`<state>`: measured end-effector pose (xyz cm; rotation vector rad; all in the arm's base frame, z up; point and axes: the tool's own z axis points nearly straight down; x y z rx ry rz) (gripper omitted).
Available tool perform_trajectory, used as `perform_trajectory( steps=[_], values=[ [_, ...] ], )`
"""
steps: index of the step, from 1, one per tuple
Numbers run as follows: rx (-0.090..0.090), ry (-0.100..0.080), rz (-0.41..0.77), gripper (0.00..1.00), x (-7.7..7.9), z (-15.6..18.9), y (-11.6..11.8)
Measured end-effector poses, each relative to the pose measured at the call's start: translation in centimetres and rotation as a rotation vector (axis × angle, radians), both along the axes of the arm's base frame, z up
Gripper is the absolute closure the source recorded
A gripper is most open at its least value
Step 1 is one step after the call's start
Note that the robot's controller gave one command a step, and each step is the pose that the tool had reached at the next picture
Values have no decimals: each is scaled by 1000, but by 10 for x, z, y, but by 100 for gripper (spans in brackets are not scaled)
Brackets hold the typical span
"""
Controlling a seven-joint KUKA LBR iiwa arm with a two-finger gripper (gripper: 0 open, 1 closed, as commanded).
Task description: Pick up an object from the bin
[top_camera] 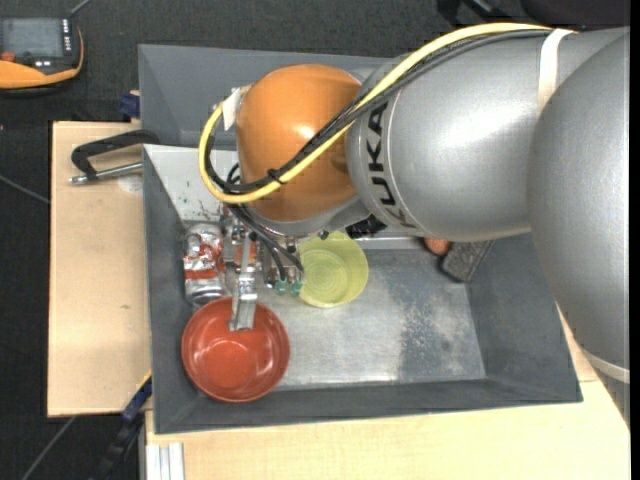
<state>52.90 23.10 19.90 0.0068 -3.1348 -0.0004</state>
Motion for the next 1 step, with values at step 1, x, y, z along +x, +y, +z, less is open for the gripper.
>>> perform_trajectory(
  steps=[1],
  values=[
    [1, 10, 206, 0, 27, -132, -63]
  ],
)
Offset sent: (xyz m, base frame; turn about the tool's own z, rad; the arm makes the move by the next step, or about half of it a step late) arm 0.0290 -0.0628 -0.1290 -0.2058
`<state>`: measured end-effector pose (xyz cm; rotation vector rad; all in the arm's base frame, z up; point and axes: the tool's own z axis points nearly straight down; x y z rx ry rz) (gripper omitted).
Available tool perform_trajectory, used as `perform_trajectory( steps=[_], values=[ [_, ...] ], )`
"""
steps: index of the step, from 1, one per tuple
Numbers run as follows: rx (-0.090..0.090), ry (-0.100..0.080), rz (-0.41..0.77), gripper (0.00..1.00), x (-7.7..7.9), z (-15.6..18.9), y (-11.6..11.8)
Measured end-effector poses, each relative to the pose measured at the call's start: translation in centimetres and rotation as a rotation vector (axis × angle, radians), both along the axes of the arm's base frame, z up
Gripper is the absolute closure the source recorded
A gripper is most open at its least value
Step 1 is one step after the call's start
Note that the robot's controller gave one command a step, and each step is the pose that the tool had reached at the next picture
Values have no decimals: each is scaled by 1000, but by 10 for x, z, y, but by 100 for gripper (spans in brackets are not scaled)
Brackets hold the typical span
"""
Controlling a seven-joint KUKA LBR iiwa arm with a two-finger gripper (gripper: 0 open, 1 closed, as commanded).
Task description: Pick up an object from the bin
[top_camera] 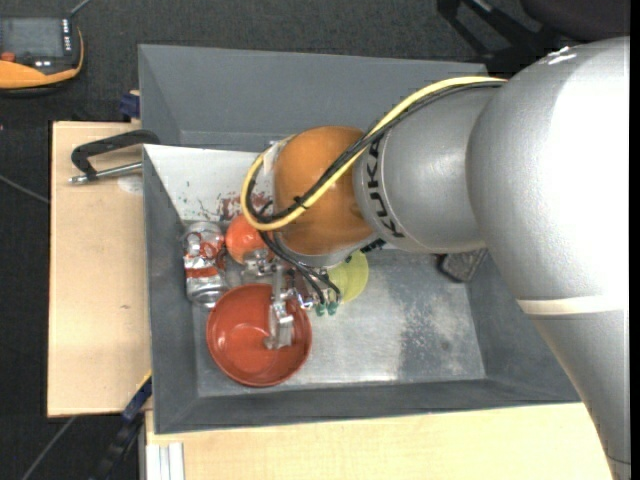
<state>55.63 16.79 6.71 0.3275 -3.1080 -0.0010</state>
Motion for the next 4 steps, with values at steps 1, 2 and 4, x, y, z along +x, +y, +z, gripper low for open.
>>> perform_trajectory(
  steps=[1, 2, 4],
  values=[
    [6, -11, -1, 100, 3, 5, 3],
    [9, -22, -4, 100, -25, 139, -13],
    [11, -40, 268, 100, -1, 217, -65]
  ],
)
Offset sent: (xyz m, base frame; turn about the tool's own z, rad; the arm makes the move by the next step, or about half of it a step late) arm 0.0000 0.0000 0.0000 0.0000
